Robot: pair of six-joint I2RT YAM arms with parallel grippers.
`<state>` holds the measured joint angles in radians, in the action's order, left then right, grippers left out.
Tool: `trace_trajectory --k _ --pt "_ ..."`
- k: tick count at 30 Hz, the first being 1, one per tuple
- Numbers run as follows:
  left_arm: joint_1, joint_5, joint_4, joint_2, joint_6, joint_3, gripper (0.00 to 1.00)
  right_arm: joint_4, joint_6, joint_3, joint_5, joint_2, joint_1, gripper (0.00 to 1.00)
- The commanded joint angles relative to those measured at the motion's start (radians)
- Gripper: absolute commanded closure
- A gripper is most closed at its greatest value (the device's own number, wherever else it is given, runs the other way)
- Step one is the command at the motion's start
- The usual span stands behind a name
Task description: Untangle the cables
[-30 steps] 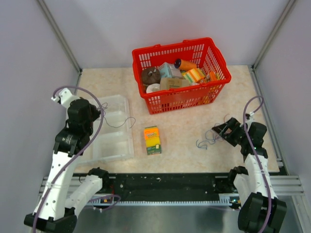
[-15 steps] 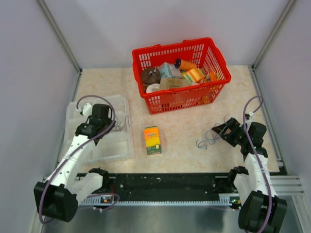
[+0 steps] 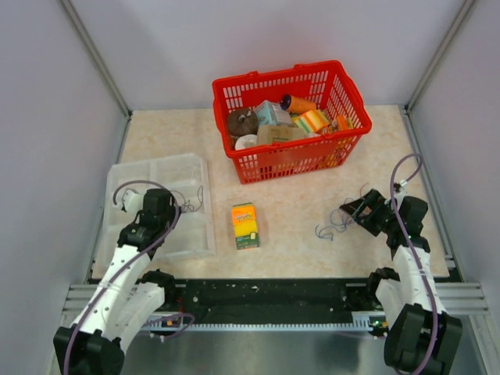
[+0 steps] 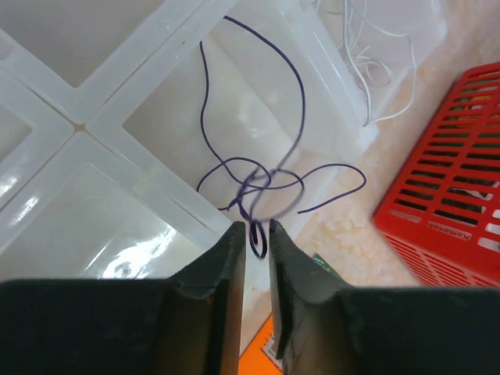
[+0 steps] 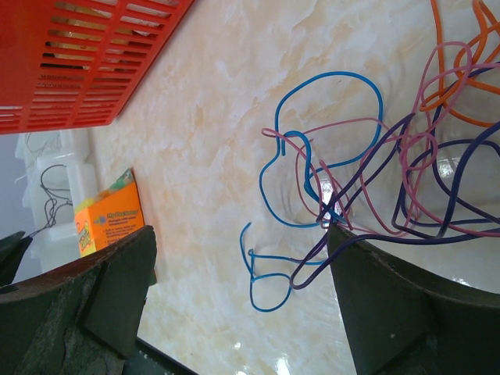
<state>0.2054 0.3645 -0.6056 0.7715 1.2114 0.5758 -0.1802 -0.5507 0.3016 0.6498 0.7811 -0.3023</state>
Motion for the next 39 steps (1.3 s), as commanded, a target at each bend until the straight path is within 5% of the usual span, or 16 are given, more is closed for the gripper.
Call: trace_trajectory --k 1,5,8,14,18,25,29,31,34,39 --pt "-0.006 0.025 0.055 -0.046 0.036 -0.027 0.64 0.05 0.003 -0.004 0.017 0.012 -0.001 0.11" --pt "-0.006 0.005 0.037 -0.011 0.001 0.028 0.28 0.05 0.001 -0.005 0.019 0.009 -0.001 0.11" --pt "-0.006 -0.036 0.033 0.0 -0.068 0.093 0.22 0.051 0.0 -0.004 0.022 0.009 -0.001 0.12" --pt "0.006 -0.323 0.151 -0.014 -0.288 0.162 0.22 0.054 -0.002 -0.009 0.011 0.02 -0.001 0.14" --pt "0.11 -0.505 0.346 -0.006 -0.369 0.144 0.24 0.065 -0.014 -0.01 -0.005 0.062 0.011 0.28" --pt "0.521 -0.479 0.576 0.113 -0.544 0.176 0.32 0.05 -0.096 0.021 -0.116 0.106 0.296 0.49" --pt "0.69 -0.441 0.722 0.204 -0.587 0.144 0.32 0.139 -0.179 -0.03 -0.046 0.073 0.362 0.73" --pt "0.751 -0.438 0.773 0.261 -0.604 0.142 0.35 0.207 -0.209 -0.054 0.054 0.061 0.367 0.76" --pt "0.805 -0.481 0.813 0.385 -0.605 0.176 0.55 0.237 -0.206 -0.058 0.157 0.056 0.37 0.81" --pt "0.85 -0.507 0.842 0.502 -0.589 0.217 0.5 0.267 -0.225 -0.036 0.264 0.038 0.37 0.93"
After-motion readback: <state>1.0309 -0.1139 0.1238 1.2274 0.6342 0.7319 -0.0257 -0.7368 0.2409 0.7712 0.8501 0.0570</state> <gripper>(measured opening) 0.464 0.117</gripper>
